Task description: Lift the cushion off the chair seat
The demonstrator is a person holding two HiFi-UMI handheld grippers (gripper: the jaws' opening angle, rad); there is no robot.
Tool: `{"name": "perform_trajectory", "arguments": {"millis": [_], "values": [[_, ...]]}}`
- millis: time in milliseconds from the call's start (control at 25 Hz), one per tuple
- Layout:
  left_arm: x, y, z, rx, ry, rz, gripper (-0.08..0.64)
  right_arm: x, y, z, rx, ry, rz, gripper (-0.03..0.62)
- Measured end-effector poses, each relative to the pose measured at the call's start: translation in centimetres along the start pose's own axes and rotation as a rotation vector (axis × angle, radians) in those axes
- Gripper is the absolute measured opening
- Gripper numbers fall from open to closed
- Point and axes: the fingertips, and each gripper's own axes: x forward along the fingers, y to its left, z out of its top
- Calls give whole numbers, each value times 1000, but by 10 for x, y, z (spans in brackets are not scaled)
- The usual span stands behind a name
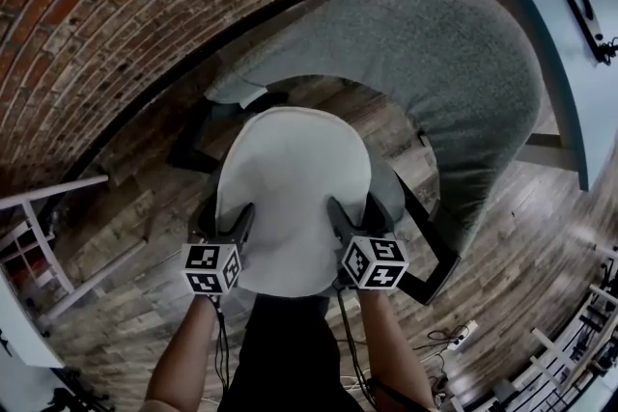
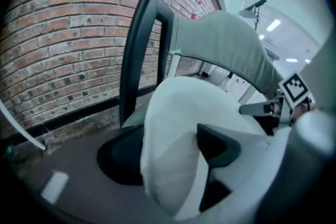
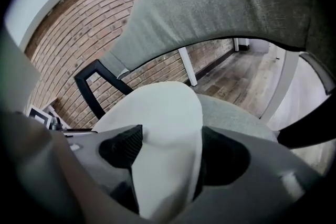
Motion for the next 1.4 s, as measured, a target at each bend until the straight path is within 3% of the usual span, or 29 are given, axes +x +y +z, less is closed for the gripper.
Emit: {"name": "perform_trajectory", "arguments": {"millis": [80, 160, 200, 320, 480, 680, 960, 1160, 1400], "values": [[-2, -4, 1, 7, -2, -10, 307, -1, 5, 1, 25, 0, 24, 347], [-4, -7, 3, 18, -13, -13, 248, -1, 8, 2, 33, 4, 36, 333], [-6, -8, 4, 19, -20, -8, 204, -1, 8, 2, 30, 8, 35, 284], [-11, -3, 7, 3, -32, 2, 111, -4, 8, 3, 34, 5, 28, 229], [-15, -7, 12, 46, -34, 15, 41, -11, 8, 9, 28, -8, 11, 144], [-27, -11, 20, 47, -54, 46, 32, -25, 20, 21, -10, -25, 36, 91], [-62, -30, 38, 58, -97, 59, 34, -64, 33, 34, -44, -37, 40, 67], [-109, -53, 63, 74, -136, 55, 34, -114, 49, 62, -53, -70, 40, 66], [-185, -70, 110, 90, -199, 89, 34, -177, 91, 108, -96, -123, 105, 60]]}}
